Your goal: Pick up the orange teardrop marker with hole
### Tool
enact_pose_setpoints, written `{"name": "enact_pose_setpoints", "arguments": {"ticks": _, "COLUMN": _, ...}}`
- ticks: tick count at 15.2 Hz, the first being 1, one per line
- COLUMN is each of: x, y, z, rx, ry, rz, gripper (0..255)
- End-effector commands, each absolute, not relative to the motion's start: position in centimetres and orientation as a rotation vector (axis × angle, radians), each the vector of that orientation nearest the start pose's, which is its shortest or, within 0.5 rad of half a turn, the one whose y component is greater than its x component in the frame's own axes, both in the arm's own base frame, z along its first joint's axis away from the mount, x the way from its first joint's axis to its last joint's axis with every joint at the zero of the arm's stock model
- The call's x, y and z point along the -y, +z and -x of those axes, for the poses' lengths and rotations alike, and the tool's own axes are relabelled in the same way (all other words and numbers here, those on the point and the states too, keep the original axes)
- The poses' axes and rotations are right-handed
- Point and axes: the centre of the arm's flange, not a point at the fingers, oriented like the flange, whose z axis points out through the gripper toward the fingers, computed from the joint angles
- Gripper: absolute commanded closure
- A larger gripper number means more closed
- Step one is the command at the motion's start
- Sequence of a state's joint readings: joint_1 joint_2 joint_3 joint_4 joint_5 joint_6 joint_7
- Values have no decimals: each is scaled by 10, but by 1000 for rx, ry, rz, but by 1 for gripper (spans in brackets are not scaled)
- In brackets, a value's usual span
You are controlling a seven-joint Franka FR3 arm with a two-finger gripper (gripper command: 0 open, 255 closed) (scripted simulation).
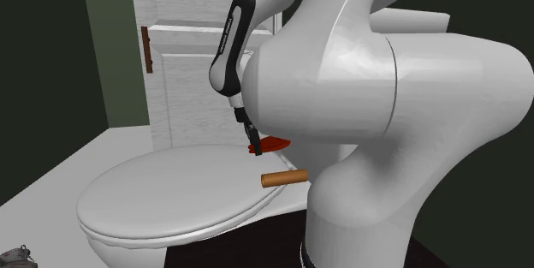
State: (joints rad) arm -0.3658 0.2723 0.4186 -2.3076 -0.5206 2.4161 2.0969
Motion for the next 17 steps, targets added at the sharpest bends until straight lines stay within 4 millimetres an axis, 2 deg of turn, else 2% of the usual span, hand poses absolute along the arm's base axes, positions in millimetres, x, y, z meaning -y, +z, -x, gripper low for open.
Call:
{"name": "enact_pose_setpoints", "arguments": {"ticks": 1, "x": -27, "y": 227, "z": -510, "rx": -2439, "ry": -210, "rz": 2279, "gripper": 255}}
{"name": "enact_pose_setpoints", "arguments": {"ticks": 16, "x": -27, "y": 306, "z": -510, "rx": -2439, "ry": -210, "rz": 2279, "gripper": 255}}
{"name": "enact_pose_setpoints", "arguments": {"ticks": 17, "x": -27, "y": 307, "z": -510, "rx": -2439, "ry": -210, "rz": 2279, "gripper": 255}}
